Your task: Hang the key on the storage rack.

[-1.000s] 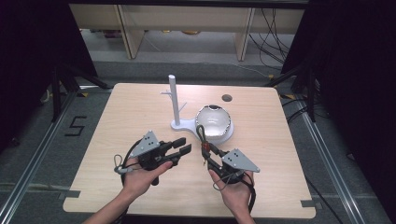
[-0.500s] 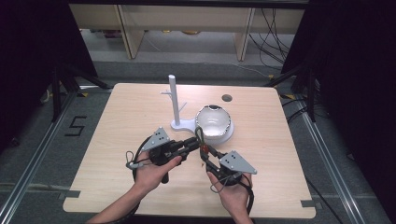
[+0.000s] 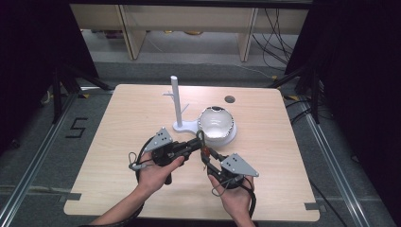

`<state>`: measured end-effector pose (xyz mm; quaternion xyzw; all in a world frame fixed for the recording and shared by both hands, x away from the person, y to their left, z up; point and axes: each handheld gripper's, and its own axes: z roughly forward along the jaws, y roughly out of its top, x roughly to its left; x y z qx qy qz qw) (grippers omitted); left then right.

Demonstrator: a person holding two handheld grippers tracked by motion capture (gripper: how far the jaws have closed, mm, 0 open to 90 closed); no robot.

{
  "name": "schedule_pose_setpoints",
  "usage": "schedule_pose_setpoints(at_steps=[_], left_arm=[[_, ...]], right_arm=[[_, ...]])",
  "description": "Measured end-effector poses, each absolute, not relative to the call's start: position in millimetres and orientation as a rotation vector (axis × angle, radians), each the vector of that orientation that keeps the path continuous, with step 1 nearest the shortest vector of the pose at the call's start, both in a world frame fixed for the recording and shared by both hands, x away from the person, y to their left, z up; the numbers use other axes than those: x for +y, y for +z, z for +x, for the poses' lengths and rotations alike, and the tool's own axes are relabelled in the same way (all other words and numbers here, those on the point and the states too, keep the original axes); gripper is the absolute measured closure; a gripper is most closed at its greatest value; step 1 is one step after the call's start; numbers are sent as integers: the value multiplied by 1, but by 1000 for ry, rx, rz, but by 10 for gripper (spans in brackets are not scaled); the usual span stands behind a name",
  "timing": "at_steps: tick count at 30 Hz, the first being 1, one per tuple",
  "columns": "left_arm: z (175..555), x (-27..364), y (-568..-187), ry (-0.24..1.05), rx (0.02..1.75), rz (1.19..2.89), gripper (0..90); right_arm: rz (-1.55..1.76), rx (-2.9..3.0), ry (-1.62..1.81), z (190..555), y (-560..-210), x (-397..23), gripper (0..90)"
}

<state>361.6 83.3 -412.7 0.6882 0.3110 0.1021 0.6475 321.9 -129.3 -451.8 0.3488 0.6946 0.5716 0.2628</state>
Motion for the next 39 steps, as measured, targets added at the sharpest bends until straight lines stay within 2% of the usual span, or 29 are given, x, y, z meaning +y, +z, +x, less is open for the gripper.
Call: schedule_pose_setpoints(at_steps=[3, 11, 22, 39], left_arm=[[361, 83, -412, 237, 710, 1569, 831], [360, 84, -409, 347, 685, 1612, 832], [364, 104, -410, 460, 714, 1636, 832], [366, 133, -409, 545, 768, 1637, 832]], right_arm=[[909, 1876, 1547, 323, -451, -129, 673], [965, 1906, 1504, 322, -450, -129, 558], [991, 1939, 1468, 322, -457, -139, 549], [1063, 1921, 1438, 319, -467, -161, 547]])
